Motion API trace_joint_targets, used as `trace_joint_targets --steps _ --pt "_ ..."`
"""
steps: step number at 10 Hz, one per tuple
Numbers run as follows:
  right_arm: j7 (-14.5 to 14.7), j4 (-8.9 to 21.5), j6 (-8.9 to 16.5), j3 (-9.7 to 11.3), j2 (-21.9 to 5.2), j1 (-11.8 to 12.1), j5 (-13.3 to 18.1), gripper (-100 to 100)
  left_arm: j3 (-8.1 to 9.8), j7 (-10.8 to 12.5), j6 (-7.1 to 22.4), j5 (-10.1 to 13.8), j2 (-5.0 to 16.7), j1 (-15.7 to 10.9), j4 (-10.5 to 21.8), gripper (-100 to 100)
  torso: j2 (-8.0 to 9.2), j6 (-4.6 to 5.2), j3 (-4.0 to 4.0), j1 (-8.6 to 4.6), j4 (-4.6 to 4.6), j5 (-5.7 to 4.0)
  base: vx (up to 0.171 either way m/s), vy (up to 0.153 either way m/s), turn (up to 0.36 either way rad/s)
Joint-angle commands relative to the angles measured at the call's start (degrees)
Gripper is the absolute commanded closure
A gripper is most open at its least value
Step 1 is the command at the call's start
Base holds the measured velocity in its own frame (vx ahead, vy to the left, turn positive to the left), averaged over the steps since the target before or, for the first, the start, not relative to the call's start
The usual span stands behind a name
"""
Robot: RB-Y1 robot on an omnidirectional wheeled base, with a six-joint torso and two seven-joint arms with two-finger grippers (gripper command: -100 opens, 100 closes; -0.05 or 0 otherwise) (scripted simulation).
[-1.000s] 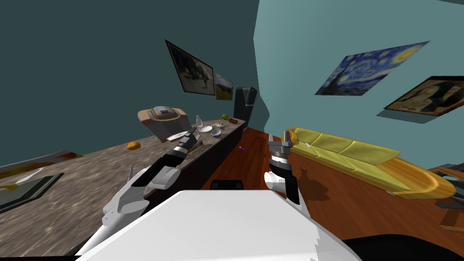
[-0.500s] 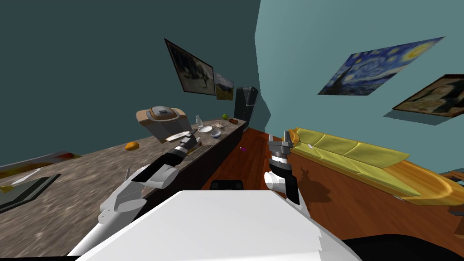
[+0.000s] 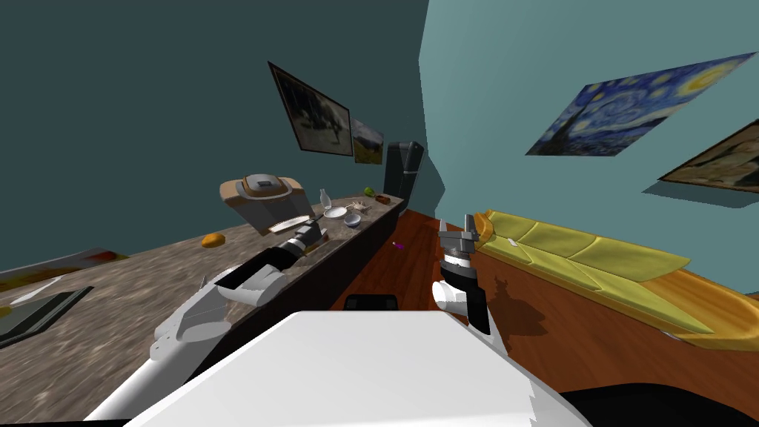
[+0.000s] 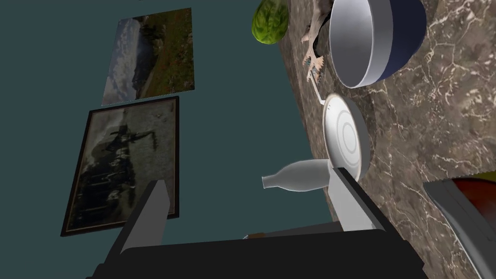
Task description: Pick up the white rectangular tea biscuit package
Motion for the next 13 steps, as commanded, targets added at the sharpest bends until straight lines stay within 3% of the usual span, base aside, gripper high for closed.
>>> trace_joint_targets --steps 1,2,3,5,6,7,8,10,11,12,13 --pt "0.0 0.0 0.0 0.0 0.0 0.0 0.0 0 0.37 1.8 2.9 2.5 2.2 -0.2 0.8 -100 0.0 0.0 0.0 0.0 0.0 0.0 0.049 -0.023 0.041" --pt "0.0 0.0 0.0 0.0 0.0 0.0 0.0 0 0.37 1.8 4.3 2.5 2.2 -0.2 0.8 -100 -0.03 -0.01 -0.01 -0.01 0.0 0.0 0.053 -0.017 0.025" --pt "0.0 0.0 0.0 0.0 0.0 0.0 0.0 0 0.94 3.9 5.8 5.0 4.6 -0.5 1.8 -100 -0.03 0.0 -0.01 0.01 0.0 0.0 0.071 -0.011 0.036" --pt "0.0 0.0 0.0 0.0 0.0 0.0 0.0 0 0.94 3.9 8.1 5.2 4.6 -0.5 1.8 -100 -0.07 0.0 -0.04 0.03 -0.01 0.01 0.041 -0.007 0.006" --pt "0.0 0.0 0.0 0.0 0.0 0.0 0.0 0 1.49 6.1 10.4 7.8 7.1 -0.7 3.0 -100 0.04 0.0 0.02 0.05 0.01 0.01 0.047 -0.009 0.029" --pt "0.0 0.0 0.0 0.0 0.0 0.0 0.0 0 1.49 6.1 11.8 8.1 7.1 -0.7 3.0 -100 0.0 -0.01 0.01 0.05 0.01 0.01 0.052 -0.011 0.019" --pt "0.0 0.0 0.0 0.0 0.0 0.0 0.0 0 2.0 8.4 13.3 10.6 9.6 -0.9 4.3 -100 -0.02 0.0 -0.01 0.04 0.0 0.02 0.063 -0.01 0.021" --pt "0.0 0.0 0.0 0.0 0.0 0.0 0.0 0 2.0 8.4 15.4 11.1 9.6 -0.9 4.3 -100 -0.05 0.0 -0.03 0.05 -0.01 0.01 0.043 -0.002 0.008" --pt "0.0 0.0 0.0 0.0 0.0 0.0 0.0 0 2.48 10.8 17.5 13.7 12.2 -1.1 5.8 -100 0.03 0.0 0.02 0.07 0.01 0.02 0.045 -0.004 0.018" --pt "0.0 0.0 0.0 0.0 0.0 0.0 0.0 0 2.48 10.8 18.9 14.1 12.2 -1.1 5.8 -100 0.01 -0.01 0.01 0.07 0.01 0.02 0.049 -0.002 0.014" --pt "0.0 0.0 0.0 0.0 0.0 0.0 0.0 0 2.92 13.2 20.7 16.4 14.7 -1.2 7.4 -100 0.0 0.0 0.0 0.07 0.0 0.02 0.064 -0.008 0.015"
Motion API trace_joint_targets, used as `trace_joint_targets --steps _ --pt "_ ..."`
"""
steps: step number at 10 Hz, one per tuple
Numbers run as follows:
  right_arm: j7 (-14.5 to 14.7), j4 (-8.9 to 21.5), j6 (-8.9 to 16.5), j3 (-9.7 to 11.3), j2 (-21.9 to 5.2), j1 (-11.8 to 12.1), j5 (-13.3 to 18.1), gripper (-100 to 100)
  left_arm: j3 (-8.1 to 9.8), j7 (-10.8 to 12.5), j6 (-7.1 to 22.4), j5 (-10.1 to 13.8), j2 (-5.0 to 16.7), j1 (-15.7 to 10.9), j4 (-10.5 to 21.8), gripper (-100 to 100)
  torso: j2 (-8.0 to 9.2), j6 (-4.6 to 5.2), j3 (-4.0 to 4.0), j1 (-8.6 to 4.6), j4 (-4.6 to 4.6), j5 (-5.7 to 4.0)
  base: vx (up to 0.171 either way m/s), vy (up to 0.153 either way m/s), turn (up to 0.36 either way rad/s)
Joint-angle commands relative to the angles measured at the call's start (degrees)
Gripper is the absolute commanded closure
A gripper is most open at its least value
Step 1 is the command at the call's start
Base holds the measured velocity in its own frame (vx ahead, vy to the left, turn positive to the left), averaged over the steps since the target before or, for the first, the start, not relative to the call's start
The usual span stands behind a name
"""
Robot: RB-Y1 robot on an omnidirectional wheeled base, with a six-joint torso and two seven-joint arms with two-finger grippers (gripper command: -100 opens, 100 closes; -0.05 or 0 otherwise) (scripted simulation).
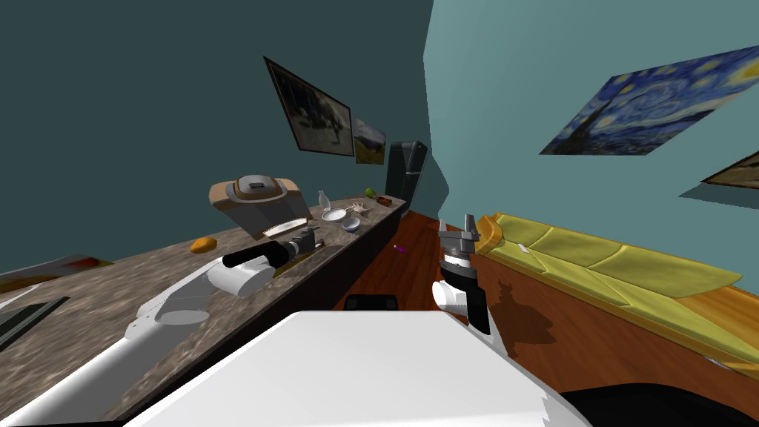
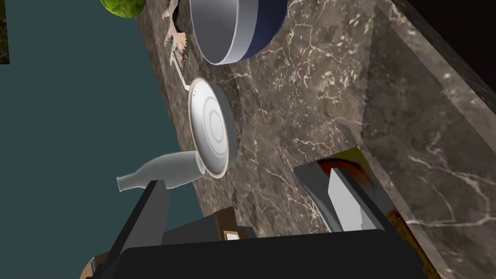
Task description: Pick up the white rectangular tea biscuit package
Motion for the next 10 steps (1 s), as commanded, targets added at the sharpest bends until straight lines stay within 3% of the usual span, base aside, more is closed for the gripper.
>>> trace_joint_targets --steps 1,2,3,4,5,6,7,8,9,10 --pt "0.0 0.0 0.0 0.0 0.0 0.0 0.0 0 0.41 1.4 2.9 2.4 1.6 0.0 0.9 -100 0.0 0.0 0.0 0.0 0.0 0.0 0.056 -0.006 0.007" --pt "0.0 0.0 0.0 0.0 0.0 0.0 0.0 0 0.81 3.9 4.6 4.4 3.9 -0.1 2.7 -100 0.02 0.0 0.01 0.0 0.0 0.0 0.063 0.013 0.011" --pt "0.0 0.0 0.0 0.0 0.0 0.0 0.0 0 0.81 3.9 6.2 5.6 4.1 -0.1 2.7 -100 -0.01 0.0 0.0 0.07 0.0 0.01 0.05 0.007 0.003" --pt "0.0 0.0 0.0 0.0 0.0 0.0 0.0 0 1.15 6.4 7.8 7.3 6.4 -0.1 4.5 -100 0.03 0.0 0.01 0.05 0.0 0.01 0.053 -0.003 0.007" --pt "0.0 0.0 0.0 0.0 0.0 0.0 0.0 0 1.15 6.5 9.4 8.7 6.6 -0.1 4.5 -100 0.02 0.01 0.01 0.03 0.0 0.0 0.051 0.001 0.003" --pt "0.0 0.0 0.0 0.0 0.0 0.0 0.0 0 1.44 9.1 11.8 10.2 8.9 -0.1 6.4 -100 0.04 0.0 0.01 0.03 0.0 0.01 0.05 0.004 0.001" --pt "0.0 0.0 0.0 0.0 0.0 0.0 0.0 0 1.44 9.1 12.6 11.9 9.1 -0.1 6.4 -100 0.05 -0.01 0.03 0.04 0.01 0.0 0.04 0.002 0.004" --pt "0.0 0.0 0.0 0.0 0.0 0.0 0.0 0 1.69 11.6 14.9 13.8 11.4 -0.1 8.1 -100 0.08 0.0 0.04 0.03 0.01 0.01 0.048 0.0 0.001" --pt "0.0 0.0 0.0 0.0 0.0 0.0 0.0 0 1.69 11.6 15.6 15.3 11.4 -0.1 8.3 -100 0.05 0.01 0.02 0.03 0.01 0.01 0.042 0.002 -0.005" --pt "0.0 0.0 0.0 0.0 0.0 0.0 0.0 0 1.9 14.1 17.7 16.9 13.7 0.0 10.2 -100 0.08 0.0 0.04 0.02 0.01 0.01 0.045 0.003 -0.003"
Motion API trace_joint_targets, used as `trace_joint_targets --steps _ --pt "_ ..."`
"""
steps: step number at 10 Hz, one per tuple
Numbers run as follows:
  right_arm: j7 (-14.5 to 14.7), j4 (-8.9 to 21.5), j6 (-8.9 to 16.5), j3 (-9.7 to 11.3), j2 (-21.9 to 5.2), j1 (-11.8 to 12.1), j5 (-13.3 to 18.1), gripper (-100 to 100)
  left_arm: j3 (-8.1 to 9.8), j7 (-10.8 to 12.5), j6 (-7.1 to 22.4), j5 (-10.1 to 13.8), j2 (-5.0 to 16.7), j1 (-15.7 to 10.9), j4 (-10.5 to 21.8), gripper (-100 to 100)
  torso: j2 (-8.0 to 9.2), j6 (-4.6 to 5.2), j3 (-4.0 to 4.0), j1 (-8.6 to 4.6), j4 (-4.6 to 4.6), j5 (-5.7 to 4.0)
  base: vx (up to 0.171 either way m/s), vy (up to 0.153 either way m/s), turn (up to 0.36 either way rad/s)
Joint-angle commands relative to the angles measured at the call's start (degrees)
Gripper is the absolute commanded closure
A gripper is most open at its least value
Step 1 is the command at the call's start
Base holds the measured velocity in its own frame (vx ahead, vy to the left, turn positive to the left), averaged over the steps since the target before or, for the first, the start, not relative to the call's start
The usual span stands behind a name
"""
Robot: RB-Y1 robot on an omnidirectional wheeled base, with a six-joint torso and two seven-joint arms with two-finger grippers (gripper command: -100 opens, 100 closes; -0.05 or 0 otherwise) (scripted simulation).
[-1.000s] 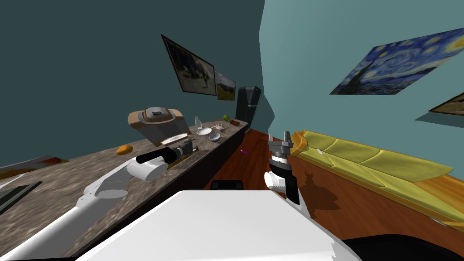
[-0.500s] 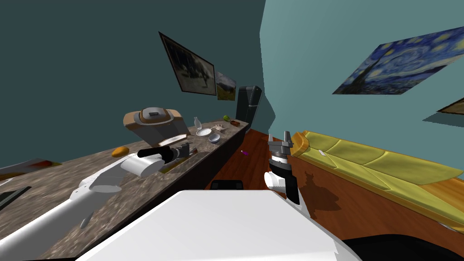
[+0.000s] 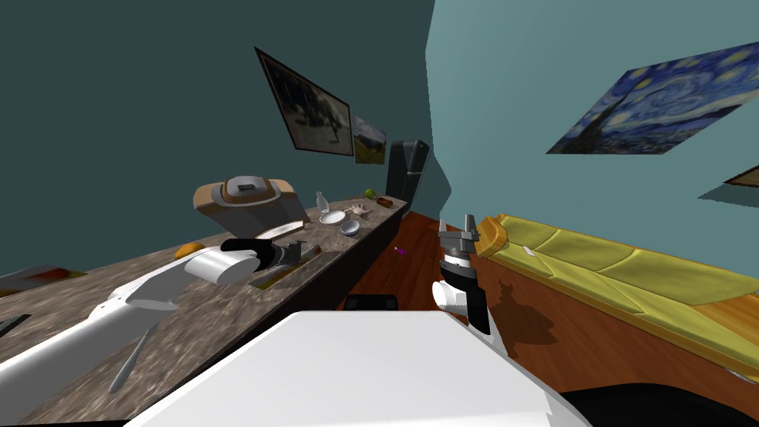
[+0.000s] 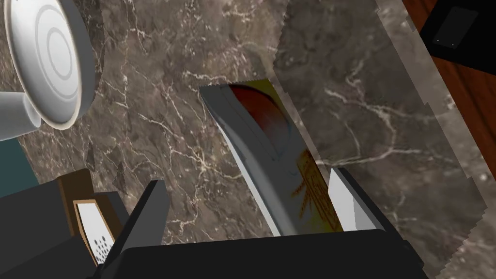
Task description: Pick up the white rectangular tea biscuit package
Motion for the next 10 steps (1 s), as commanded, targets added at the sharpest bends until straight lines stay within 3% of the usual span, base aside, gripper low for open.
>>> trace_joint_targets --steps 1,2,3,4,5,6,7,8,9,10 --pt "0.0 0.0 0.0 0.0 0.0 0.0 0.0 0 -0.25 1.5 2.2 2.5 1.1 -0.5 1.3 -100 0.0 0.0 0.0 0.0 0.0 0.0 0.035 0.002 0.002" --pt "0.0 0.0 0.0 0.0 0.0 0.0 0.0 0 -0.07 4.0 4.3 4.4 3.2 -0.4 3.2 -100 0.02 0.01 0.01 -0.02 0.0 0.01 0.036 -0.001 -0.009" --pt "0.0 0.0 0.0 0.0 0.0 0.0 0.0 0 -0.07 4.0 4.9 5.6 3.2 -0.4 3.2 -100 0.03 0.0 0.01 -0.02 0.01 0.0 0.032 0.0 -0.001" --pt "0.0 0.0 0.0 0.0 0.0 0.0 0.0 0 0.07 5.9 7.0 8.2 5.3 -0.3 5.0 -100 0.05 0.0 0.02 -0.02 0.01 0.01 0.034 -0.004 -0.005" --pt "0.0 0.0 0.0 0.0 0.0 0.0 0.0 0 0.07 6.4 7.5 8.6 5.3 -0.3 5.0 -100 0.04 0.01 0.02 -0.03 0.01 0.0 0.03 -0.002 -0.004" --pt "0.0 0.0 0.0 0.0 0.0 0.0 0.0 0 0.19 8.3 9.7 11.4 7.3 -0.1 6.7 -100 0.06 0.0 0.03 -0.03 0.01 0.0 0.035 0.003 -0.008" --pt "0.0 0.0 0.0 0.0 0.0 0.0 0.0 0 0.19 8.6 10.0 11.5 7.3 -0.1 6.7 -100 0.05 0.0 0.03 -0.02 0.01 0.0 0.029 0.004 -0.002" --pt "0.0 0.0 0.0 0.0 0.0 0.0 0.0 0 0.28 10.8 12.2 13.9 9.2 0.0 8.4 -100 0.06 0.01 0.03 -0.02 0.01 0.01 0.03 0.001 -0.01" --pt "0.0 0.0 0.0 0.0 0.0 0.0 0.0 0 0.28 10.8 12.2 14.2 9.2 0.0 8.4 -100 0.06 0.0 0.03 -0.02 0.01 0.01 0.023 0.001 -0.003" --pt "0.0 0.0 0.0 0.0 0.0 0.0 0.0 0 0.34 12.8 14.3 16.5 11.0 0.1 9.9 -100 0.08 0.01 0.04 -0.03 0.02 0.0 0.023 0.0 -0.007"
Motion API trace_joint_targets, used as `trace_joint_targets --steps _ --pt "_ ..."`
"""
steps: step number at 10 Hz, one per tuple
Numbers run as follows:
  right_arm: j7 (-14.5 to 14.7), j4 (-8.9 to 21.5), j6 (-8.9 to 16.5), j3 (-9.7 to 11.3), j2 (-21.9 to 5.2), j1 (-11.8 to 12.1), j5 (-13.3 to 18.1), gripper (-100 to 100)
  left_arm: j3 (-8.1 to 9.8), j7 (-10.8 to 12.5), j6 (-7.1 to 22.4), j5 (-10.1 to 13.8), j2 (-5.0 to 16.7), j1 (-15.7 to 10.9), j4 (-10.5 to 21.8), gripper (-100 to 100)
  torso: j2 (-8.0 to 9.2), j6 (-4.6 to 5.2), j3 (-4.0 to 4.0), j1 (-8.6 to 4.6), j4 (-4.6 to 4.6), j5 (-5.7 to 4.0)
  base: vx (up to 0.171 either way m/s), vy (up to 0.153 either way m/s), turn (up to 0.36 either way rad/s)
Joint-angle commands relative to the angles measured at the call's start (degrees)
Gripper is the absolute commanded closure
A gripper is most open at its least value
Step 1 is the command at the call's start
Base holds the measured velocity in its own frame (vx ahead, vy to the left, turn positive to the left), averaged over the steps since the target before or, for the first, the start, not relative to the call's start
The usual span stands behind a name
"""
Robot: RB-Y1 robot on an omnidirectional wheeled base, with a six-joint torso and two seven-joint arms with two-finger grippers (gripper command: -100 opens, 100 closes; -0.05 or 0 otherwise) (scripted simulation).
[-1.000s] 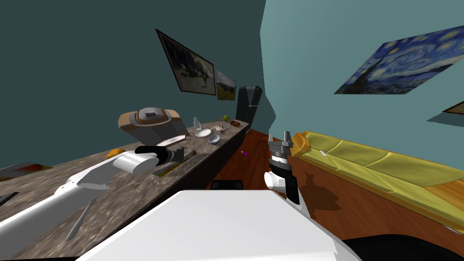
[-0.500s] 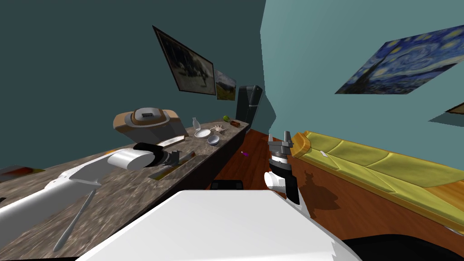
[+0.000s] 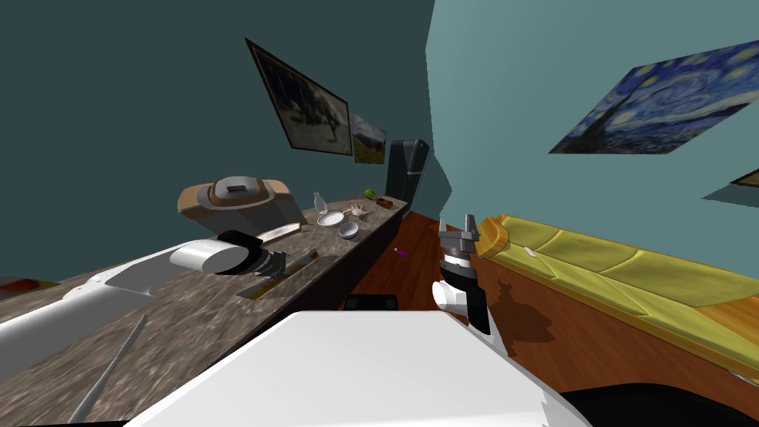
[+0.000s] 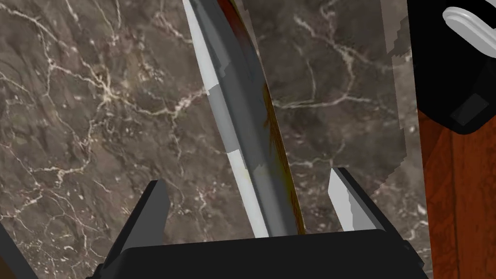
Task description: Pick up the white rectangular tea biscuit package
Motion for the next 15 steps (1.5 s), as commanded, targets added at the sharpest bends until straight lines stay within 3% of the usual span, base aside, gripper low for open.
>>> trace_joint_targets --steps 1,4,5,8,9,10,11,12,13,14,15 --pt "0.0 0.0 0.0 0.0 0.0 0.0 0.0 0 0.76 0.8 1.2 1.9 1.0 0.8 0.7 -100 0.0 0.0 0.0 0.0 0.0 0.0 0.019 0.0 -0.007" --pt "0.0 0.0 0.0 0.0 0.0 0.0 0.0 0 0.77 5.7 6.3 7.7 5.8 1.3 4.5 -100 0.01 -0.01 0.01 -0.02 0.0 0.0 0.023 -0.007 -0.008" --pt "0.0 0.0 0.0 0.0 0.0 0.0 0.0 0 0.77 5.7 6.3 8.1 5.8 1.3 4.5 -100 0.01 -0.01 0.01 -0.04 0.0 -0.01 0.015 -0.008 -0.001" --pt "0.0 0.0 0.0 0.0 0.0 0.0 0.0 0 0.67 8.6 9.5 11.9 9.1 1.6 6.7 -100 0.06 0.0 0.03 -0.05 0.01 -0.01 0.011 -0.011 -0.006" --pt "0.0 0.0 0.0 0.0 0.0 0.0 0.0 0 0.64 8.0 9.0 11.4 8.7 1.3 6.5 -100 0.06 -0.01 0.04 -0.05 0.01 -0.01 0.0 0.0 0.0" --pt "0.0 0.0 0.0 0.0 0.0 0.0 0.0 0 0.64 8.2 9.2 11.5 8.7 1.3 6.5 0 0.08 -0.01 0.05 -0.03 0.02 0.0 0.0 0.0 0.0" --pt "0.0 0.0 0.0 0.0 0.0 0.0 0.0 0 -0.5 6.7 8.0 9.8 6.9 1.4 8.3 -100 0.1 -0.01 0.06 -0.02 0.02 0.0 0.008 -0.014 -0.067" --pt "0.0 0.0 0.0 0.0 0.0 0.0 0.0 0 -1.06 6.0 7.4 9.0 6.0 1.4 9.2 -100 0.09 0.0 0.05 -0.04 0.02 0.02 0.009 -0.03 -0.062" --pt "0.0 0.0 0.0 0.0 0.0 0.0 0.0 0 -0.51 6.6 7.7 9.5 6.6 1.7 8.5 -100 0.08 -0.01 0.05 -0.09 0.02 0.0 0.003 -0.014 -0.004" --pt "0.0 0.0 0.0 0.0 0.0 0.0 0.0 0 -0.54 6.3 7.6 9.5 6.5 1.8 8.6 100 0.09 -0.01 0.05 -0.06 0.02 -0.01 0.0 0.0 0.0" --pt "0.0 0.0 0.0 0.0 0.0 0.0 0.0 0 -0.54 6.4 7.6 9.5 6.5 1.8 8.6 100 0.1 -0.01 0.06 -0.03 0.02 0.0 0.0 0.0 0.0"
